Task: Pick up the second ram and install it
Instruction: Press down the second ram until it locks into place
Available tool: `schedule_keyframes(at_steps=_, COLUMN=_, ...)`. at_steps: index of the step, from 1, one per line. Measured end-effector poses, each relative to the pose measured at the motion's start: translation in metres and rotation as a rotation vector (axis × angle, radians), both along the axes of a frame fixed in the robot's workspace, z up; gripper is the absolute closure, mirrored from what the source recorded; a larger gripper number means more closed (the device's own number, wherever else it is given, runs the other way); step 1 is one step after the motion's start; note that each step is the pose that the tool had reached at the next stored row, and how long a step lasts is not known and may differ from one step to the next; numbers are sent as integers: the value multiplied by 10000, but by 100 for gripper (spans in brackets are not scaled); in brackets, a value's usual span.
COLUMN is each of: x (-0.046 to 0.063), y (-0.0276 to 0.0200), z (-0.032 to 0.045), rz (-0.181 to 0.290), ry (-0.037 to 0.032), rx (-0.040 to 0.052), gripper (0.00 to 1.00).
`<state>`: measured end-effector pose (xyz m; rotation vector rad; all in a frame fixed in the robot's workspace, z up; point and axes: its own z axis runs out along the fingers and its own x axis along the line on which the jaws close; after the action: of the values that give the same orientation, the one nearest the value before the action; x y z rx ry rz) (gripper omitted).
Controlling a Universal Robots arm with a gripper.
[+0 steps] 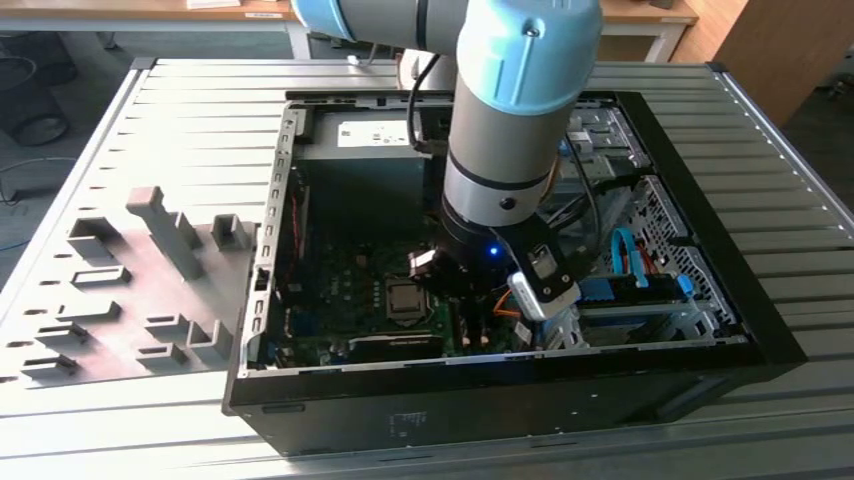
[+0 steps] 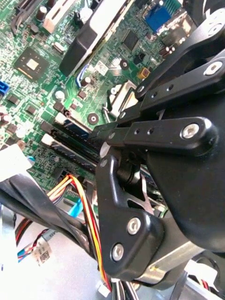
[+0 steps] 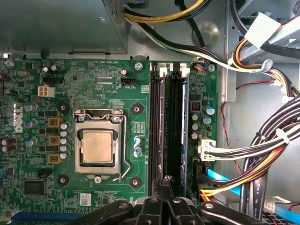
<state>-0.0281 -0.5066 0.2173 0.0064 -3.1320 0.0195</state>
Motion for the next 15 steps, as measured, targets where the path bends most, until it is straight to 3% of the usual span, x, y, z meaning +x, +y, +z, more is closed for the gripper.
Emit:
schedule_keyframes(at_steps=3, x=0, y=0, z=84, rz=0, ry=5, rx=-12, gripper=90)
schedule_keyframes(at_steps=5, x=1, y=32, z=102, rz=0, ry=4, rx=-16, gripper=90)
schedule_keyframes(at_steps=13, x=0, y=383, z=103, rz=0, ry=5, rx=-36, gripper=90)
schedule_keyframes(at_steps=15, x=0, y=414, z=104, rz=0, ry=6, rx=-44, gripper=90)
